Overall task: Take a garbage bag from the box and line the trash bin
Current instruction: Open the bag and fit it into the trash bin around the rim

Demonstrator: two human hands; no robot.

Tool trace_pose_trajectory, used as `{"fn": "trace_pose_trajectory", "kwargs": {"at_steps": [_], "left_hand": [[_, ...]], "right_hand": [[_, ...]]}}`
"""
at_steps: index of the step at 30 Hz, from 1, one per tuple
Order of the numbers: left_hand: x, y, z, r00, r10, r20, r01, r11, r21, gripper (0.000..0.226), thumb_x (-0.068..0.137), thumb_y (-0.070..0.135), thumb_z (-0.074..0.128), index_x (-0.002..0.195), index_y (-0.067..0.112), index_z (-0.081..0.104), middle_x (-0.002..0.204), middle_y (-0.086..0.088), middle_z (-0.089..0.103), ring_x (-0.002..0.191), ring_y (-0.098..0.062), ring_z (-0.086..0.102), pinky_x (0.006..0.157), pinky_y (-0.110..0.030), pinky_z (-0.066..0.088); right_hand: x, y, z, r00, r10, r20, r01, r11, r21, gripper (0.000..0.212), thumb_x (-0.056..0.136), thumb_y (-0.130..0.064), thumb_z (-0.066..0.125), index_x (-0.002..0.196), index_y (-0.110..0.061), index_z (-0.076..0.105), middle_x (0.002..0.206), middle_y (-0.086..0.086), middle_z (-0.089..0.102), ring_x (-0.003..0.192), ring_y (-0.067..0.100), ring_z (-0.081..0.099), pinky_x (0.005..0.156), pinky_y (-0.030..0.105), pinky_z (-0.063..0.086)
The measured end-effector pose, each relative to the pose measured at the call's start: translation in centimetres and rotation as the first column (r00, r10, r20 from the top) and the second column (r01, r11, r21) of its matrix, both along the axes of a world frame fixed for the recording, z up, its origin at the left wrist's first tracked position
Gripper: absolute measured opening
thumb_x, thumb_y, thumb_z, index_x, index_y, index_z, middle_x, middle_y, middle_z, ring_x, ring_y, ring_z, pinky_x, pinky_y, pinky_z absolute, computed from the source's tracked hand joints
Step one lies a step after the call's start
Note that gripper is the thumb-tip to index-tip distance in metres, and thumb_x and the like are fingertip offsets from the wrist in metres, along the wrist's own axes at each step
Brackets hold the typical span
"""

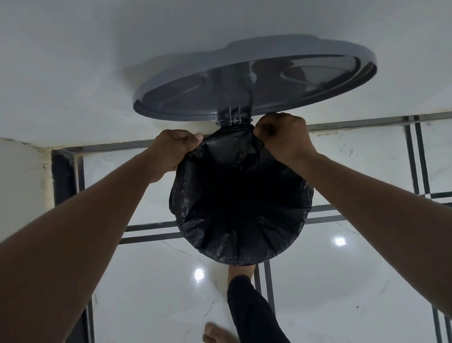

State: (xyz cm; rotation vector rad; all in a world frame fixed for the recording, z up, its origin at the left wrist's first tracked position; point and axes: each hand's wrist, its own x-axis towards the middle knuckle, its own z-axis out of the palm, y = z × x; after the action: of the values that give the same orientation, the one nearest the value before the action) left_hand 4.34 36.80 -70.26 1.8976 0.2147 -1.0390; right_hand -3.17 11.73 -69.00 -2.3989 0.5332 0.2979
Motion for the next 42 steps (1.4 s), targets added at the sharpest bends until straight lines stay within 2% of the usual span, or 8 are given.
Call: {"fn": "trace_pose_trajectory", "kwargs": {"at_steps": [7,11,14,22,29,32,37,42], "left_hand": [[0.9,-0.1,1.3,0.971,-0.128,-0.202,0.141,0.989,0.053,0.042,0.101,0.053,0.056,0.120,0.019,0.071,0.123,-0.008,0.073,0.115,-0.027,0.066,0.097,-0.045,0.056],[0.7,-0.2,1.1,0.981,-0.058,-0.183,0.070,0.996,0.059,0.041,0.102,0.051,0.057,0.111,0.014,0.071,0.118,-0.011,0.073,0.110,-0.028,0.067,0.091,-0.039,0.058],[-0.1,0.0,1.2,0.973,0.040,-0.226,-0.036,0.999,0.019,0.041,0.102,0.050,0.058,0.114,0.014,0.072,0.116,-0.012,0.074,0.104,-0.026,0.067,0.093,-0.041,0.055],[-1.2,0.8,1.4,0.956,0.091,-0.281,-0.119,0.989,-0.087,0.047,0.095,0.044,0.068,0.122,0.005,0.072,0.120,-0.016,0.076,0.116,-0.032,0.071,0.098,-0.044,0.058],[-2.1,1.5,1.0,0.905,0.286,-0.314,-0.321,0.945,-0.064,0.037,0.100,0.050,0.061,0.106,0.016,0.074,0.097,-0.001,0.077,0.092,-0.019,0.070,0.090,-0.037,0.055],[-3.3,1.7,1.1,0.916,0.379,-0.129,-0.380,0.925,0.018,0.025,0.099,0.039,0.059,0.112,0.022,0.073,0.099,0.007,0.070,0.094,-0.019,0.063,0.081,-0.034,0.046],[-7.1,2.1,3.6,0.880,0.249,0.404,-0.329,0.934,0.141,0.025,0.100,0.042,0.055,0.117,0.028,0.068,0.128,0.002,0.065,0.126,-0.026,0.056,0.112,-0.043,0.043],[-10.9,0.7,11.4,0.616,0.039,0.787,-0.192,0.976,0.102,0.038,0.104,0.027,0.058,0.137,0.008,0.054,0.137,-0.015,0.047,0.130,-0.028,0.043,0.111,-0.038,0.038]], "right_hand": [[2.6,0.1,0.7,0.904,0.149,-0.400,-0.162,0.987,0.001,0.034,0.104,-0.020,0.041,0.121,-0.008,0.068,0.133,0.014,0.064,0.124,0.034,0.057,0.094,0.032,0.042],[3.7,0.2,1.2,0.837,0.197,-0.510,-0.203,0.978,0.045,0.024,0.106,-0.006,0.037,0.099,0.004,0.058,0.135,0.026,0.057,0.126,0.040,0.053,0.101,0.037,0.042],[4.2,0.1,2.2,0.787,0.220,-0.577,-0.190,0.975,0.113,0.039,0.109,-0.012,0.036,0.136,0.008,0.055,0.143,0.025,0.054,0.134,0.038,0.050,0.106,0.035,0.040],[4.3,0.9,2.3,0.819,0.197,-0.540,-0.160,0.980,0.116,0.040,0.110,-0.014,0.035,0.135,0.008,0.057,0.140,0.028,0.055,0.131,0.040,0.050,0.102,0.036,0.040],[3.2,-0.5,2.9,0.852,0.009,-0.523,0.179,0.935,0.307,0.042,0.097,-0.033,0.061,0.132,-0.010,0.066,0.138,0.011,0.064,0.123,0.026,0.060,0.096,0.034,0.046],[1.7,-0.7,3.5,0.872,-0.223,-0.437,0.390,0.856,0.340,0.034,0.069,-0.043,0.069,0.095,-0.022,0.075,0.114,0.004,0.071,0.101,0.022,0.064,0.090,0.038,0.050],[-1.6,0.3,6.3,0.920,-0.347,-0.181,0.378,0.907,0.183,0.030,0.093,-0.026,0.056,0.116,-0.021,0.074,0.116,-0.001,0.072,0.101,0.020,0.059,0.087,0.028,0.042],[-5.8,2.8,12.4,0.957,-0.184,0.225,0.180,0.983,0.036,0.022,0.091,-0.013,0.058,0.100,-0.014,0.078,0.107,0.000,0.075,0.089,0.015,0.068,0.088,0.025,0.053]]}}
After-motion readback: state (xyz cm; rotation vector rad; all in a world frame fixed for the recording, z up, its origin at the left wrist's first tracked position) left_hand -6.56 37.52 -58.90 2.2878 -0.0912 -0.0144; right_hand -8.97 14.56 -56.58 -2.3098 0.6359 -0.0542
